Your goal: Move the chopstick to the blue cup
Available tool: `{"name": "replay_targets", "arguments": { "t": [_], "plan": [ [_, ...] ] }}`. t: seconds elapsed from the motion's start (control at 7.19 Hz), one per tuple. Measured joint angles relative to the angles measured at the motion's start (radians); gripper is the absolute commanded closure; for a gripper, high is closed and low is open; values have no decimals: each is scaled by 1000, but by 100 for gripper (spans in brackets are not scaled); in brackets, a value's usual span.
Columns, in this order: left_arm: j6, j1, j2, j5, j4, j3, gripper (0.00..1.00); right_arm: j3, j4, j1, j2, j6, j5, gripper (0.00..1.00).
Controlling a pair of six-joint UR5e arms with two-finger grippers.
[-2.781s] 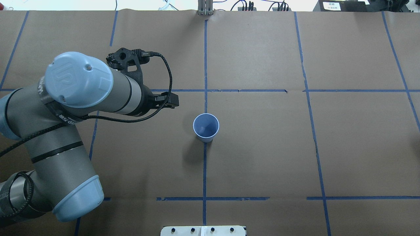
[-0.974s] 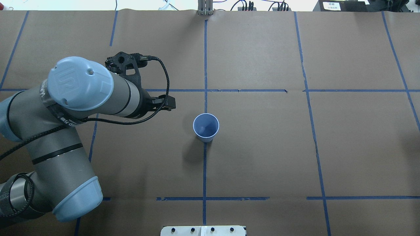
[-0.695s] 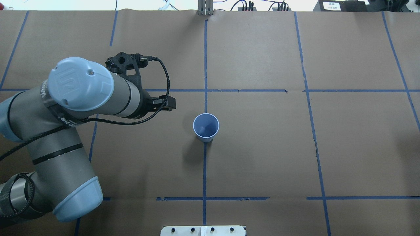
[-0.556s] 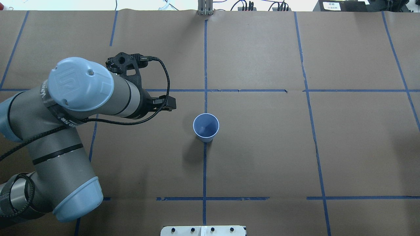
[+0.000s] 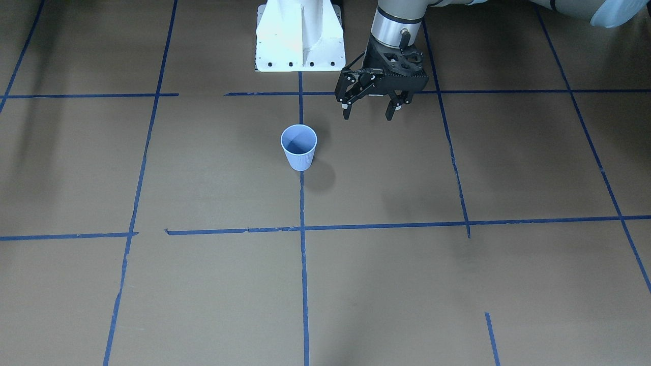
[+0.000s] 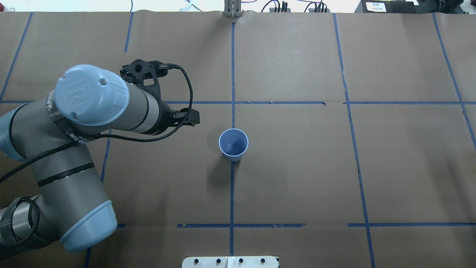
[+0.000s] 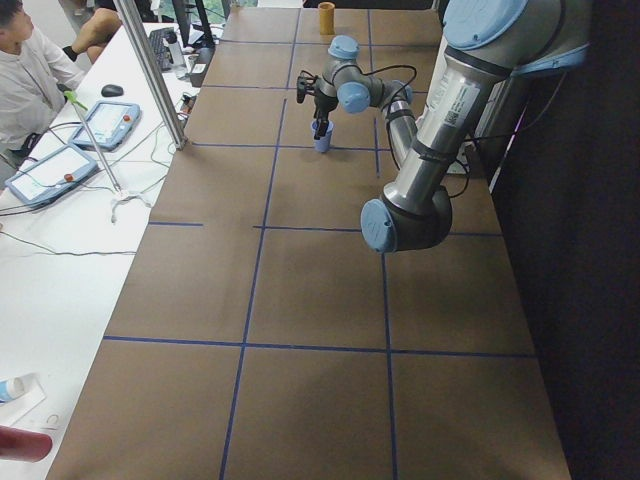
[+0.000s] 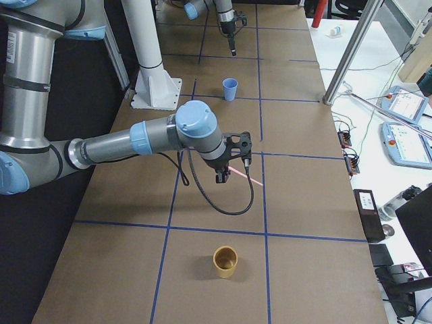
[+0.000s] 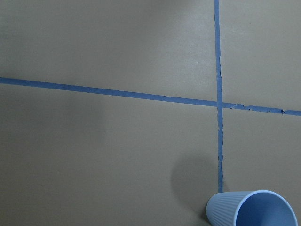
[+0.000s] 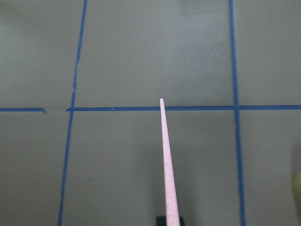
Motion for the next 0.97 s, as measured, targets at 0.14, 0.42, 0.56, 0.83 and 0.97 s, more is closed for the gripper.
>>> {"name": "replay_targets", "arguments": {
  "t": [0.14, 0.42, 0.56, 0.83, 0.97],
  "plan": [
    [0, 0, 0, 0, 0, 1, 0, -1, 0, -77, 71, 162, 66, 99],
    [0, -1, 0, 0, -2, 3, 0, -3, 5, -214, 234, 507, 158, 100],
    [0, 1, 0, 0, -2, 4, 0, -5, 7, -290, 318, 667, 199, 98],
    [0, 3, 1, 0, -3, 11, 0, -9, 13, -463, 478, 969, 271, 98],
    [1, 4, 3, 0, -3, 13, 0, -22, 20, -544, 563, 1116, 279, 98]
  ]
}}
